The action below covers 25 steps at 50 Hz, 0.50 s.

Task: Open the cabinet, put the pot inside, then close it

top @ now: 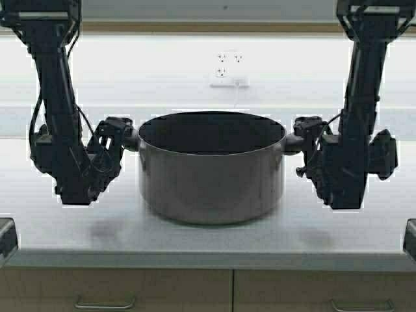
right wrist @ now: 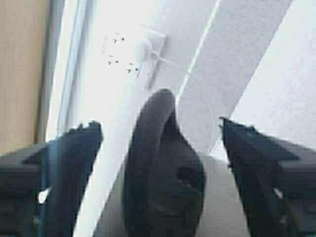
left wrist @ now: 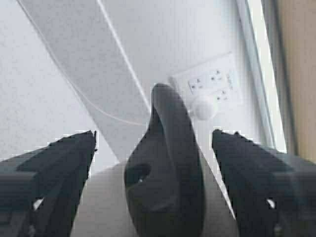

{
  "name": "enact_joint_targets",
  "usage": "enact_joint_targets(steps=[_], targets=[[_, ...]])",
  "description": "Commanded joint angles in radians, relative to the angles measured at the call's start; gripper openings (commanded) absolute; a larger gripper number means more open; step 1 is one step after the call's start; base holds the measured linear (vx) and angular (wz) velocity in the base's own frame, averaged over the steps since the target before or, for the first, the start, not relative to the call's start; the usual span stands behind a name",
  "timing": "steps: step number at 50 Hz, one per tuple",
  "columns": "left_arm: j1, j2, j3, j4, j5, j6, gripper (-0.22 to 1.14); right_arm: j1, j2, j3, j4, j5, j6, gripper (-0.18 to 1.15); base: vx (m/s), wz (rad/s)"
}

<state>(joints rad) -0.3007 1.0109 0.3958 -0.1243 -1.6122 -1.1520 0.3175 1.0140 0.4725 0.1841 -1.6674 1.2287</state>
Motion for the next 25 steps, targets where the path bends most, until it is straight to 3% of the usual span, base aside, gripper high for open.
enact_joint_targets(steps=[1,17,21,25], targets=[[-0.002,-0.020,-0.023,0.002,0.020,0.002,1.02,-0.006,0.000,-0.048,-0.015,-0.009,0.043,1.03,0.00,0.00],[0.000,-0.020,-0.017,0.000,0.021,0.000,0.98,-0.006,0.029,-0.080,-0.018,-0.003,0.081,0.97,0.00,0.00],[-0.002,-0.021,-0.015,0.009,0.023,-0.002,0.82,-0.006,0.021,-0.077,-0.021,0.023,0.083,0.76,0.00,0.00],[0.000,-0.023,-0.012,0.034,0.031,-0.005,0.46,-0.005,0.011,-0.071,-0.046,0.041,0.080,0.34,0.00,0.00]])
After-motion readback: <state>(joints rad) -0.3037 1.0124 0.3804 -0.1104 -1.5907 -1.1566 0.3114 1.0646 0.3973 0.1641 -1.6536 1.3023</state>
